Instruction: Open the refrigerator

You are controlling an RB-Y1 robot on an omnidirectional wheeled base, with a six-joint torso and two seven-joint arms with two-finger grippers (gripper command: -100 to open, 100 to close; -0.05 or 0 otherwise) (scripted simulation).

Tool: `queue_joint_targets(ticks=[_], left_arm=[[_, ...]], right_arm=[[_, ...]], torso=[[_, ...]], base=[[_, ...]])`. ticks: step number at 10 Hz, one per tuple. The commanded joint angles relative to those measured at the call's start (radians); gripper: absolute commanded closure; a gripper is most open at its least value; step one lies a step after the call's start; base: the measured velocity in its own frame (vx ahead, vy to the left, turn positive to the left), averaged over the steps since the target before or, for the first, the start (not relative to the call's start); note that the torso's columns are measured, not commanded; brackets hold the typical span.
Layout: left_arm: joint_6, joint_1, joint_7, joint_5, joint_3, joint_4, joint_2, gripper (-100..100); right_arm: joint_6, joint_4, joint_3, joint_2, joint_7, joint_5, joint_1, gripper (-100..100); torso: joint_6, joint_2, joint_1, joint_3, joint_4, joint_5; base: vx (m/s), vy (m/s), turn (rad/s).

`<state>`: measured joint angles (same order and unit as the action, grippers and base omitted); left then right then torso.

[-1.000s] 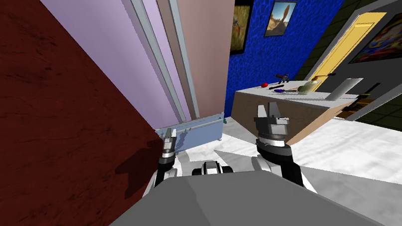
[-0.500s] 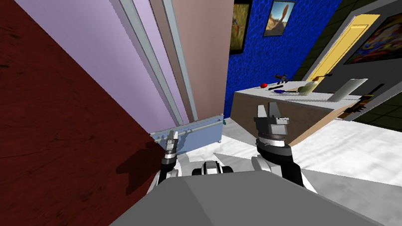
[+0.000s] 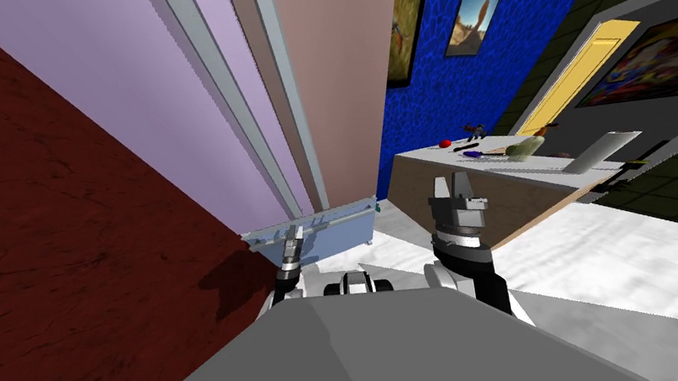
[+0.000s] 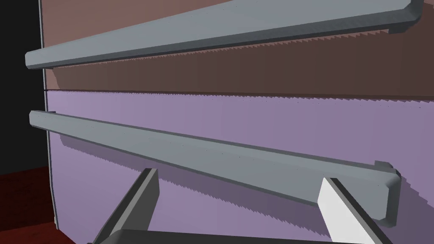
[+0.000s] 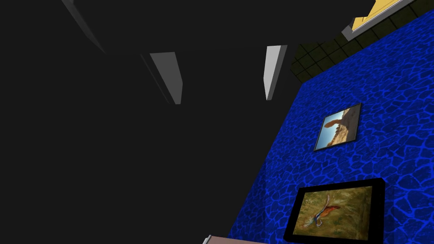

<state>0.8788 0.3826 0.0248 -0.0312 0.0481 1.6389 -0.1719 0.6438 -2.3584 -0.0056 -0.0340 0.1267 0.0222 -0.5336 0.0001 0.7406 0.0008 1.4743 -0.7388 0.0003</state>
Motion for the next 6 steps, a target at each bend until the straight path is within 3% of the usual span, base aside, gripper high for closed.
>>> queue_joint_targets(ticks=[1,6], left_arm=[[0.037,-0.012,0.009,0.004,0.009,-0.08,0.01,-100],[0.105,-0.044,0.031,0.015,0.02,-0.235,0.035,-100]], right_arm=[[0.0,0.0,0.0,0.0,0.0,0.0,0.0,0],[0.0,0.0,0.0,0.0,0.0,0.0,0.0,0]], torso=[[0.0,-0.002,0.0,0.001,0.0,0.0],[0.0,-0.002,0.0,0.002,0.001,0.0]], base=[[0.119,-0.018,-0.046],[0.153,-0.033,-0.043]])
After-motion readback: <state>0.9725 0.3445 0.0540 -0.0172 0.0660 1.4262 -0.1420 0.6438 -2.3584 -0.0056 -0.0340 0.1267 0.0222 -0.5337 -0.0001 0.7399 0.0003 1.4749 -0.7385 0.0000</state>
